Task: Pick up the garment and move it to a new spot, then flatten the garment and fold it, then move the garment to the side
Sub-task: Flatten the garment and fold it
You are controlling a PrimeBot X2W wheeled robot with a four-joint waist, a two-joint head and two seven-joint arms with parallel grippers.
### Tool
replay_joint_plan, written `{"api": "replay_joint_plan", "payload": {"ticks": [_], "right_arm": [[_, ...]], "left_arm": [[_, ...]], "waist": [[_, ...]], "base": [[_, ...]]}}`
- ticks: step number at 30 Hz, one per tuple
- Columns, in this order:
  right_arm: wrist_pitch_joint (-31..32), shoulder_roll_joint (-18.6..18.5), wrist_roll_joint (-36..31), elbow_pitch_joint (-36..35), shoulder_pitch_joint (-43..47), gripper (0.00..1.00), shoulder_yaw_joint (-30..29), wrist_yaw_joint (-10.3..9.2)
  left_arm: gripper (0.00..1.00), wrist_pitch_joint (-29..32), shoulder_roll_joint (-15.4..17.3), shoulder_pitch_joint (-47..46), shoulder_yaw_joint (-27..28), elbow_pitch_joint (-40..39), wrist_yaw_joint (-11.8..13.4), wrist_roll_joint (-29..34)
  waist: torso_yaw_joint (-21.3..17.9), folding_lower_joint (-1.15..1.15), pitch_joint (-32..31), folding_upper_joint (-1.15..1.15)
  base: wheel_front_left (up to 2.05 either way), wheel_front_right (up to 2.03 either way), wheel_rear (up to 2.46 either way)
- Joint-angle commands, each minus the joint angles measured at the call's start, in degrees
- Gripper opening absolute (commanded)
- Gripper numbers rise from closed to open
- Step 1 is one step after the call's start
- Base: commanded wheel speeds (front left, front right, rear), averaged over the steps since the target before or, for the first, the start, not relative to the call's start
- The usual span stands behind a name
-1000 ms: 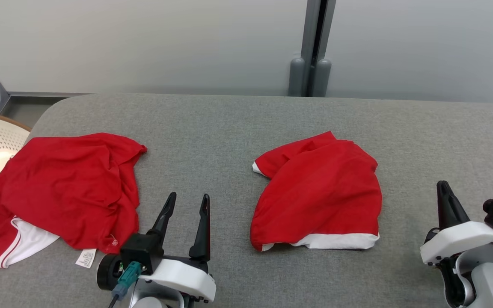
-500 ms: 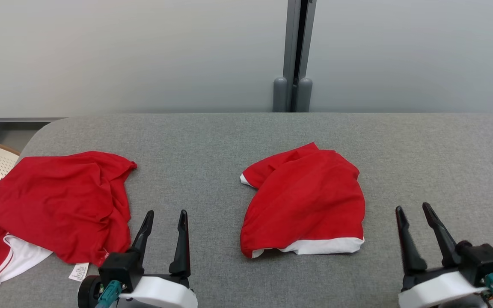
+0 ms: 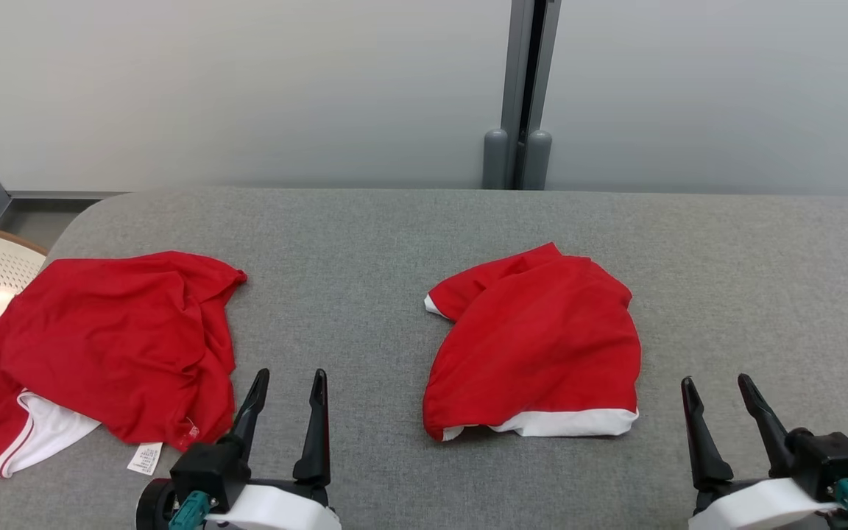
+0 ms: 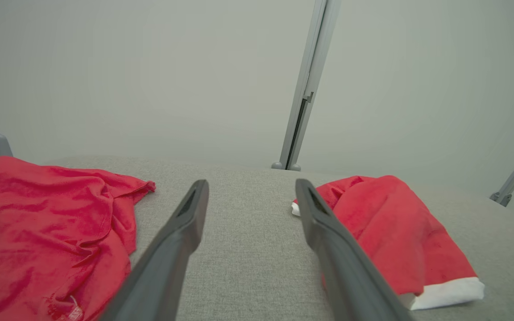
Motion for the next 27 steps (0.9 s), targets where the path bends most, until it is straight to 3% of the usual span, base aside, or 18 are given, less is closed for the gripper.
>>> {"api": "replay_joint_plan", "payload": {"ticks": [1,5,12,23,24,25,27], "right_arm": [[1.1,0.5,1.0,0.9,-1.2,1.00,-0.5,-0.02],[4.7,0.5,2.5,4.2,-4.4,1.00,-1.1,-0.02],[11.3,0.8,12.2,11.0,-11.8,1.00,-3.8,-0.01],[12.4,-2.0,20.3,20.1,-17.7,1.00,-2.0,-0.01],[12.5,-2.3,21.1,20.9,-18.1,0.19,-1.6,-0.02],[12.5,-2.8,21.6,21.5,-18.5,0.00,-0.7,-0.02],[11.9,-3.4,22.6,22.7,-18.8,0.00,0.8,-0.02]], "left_arm": [[1.00,0.0,0.2,-1.2,-0.4,-0.3,0.0,0.2],[1.00,0.0,0.2,-2.4,-2.4,0.2,0.2,-0.1],[1.00,0.0,0.2,-5.6,-4.9,0.0,1.6,-1.6],[1.00,0.0,0.2,-7.3,-6.7,0.3,2.6,-1.9],[1.00,0.0,0.2,-7.3,-6.7,0.3,2.7,-1.9],[1.00,0.0,0.2,-7.4,-6.7,0.4,2.7,-1.9],[1.00,0.0,0.2,-7.3,-6.7,0.7,2.7,-1.9]], "waist": [[0.4,0.00,1.1,0.00],[1.2,0.00,3.7,0.00],[4.1,0.00,8.4,0.00],[7.5,0.00,11.2,0.00],[7.6,0.00,11.2,0.00],[7.6,0.00,11.2,0.00],[7.6,0.00,10.6,0.00]], "base": [[0.00,0.00,0.00],[0.00,0.00,0.00],[0.00,0.00,0.00],[0.00,0.00,0.00],[0.00,0.00,0.00],[0.00,0.00,0.00],[0.00,0.00,0.00]]}}
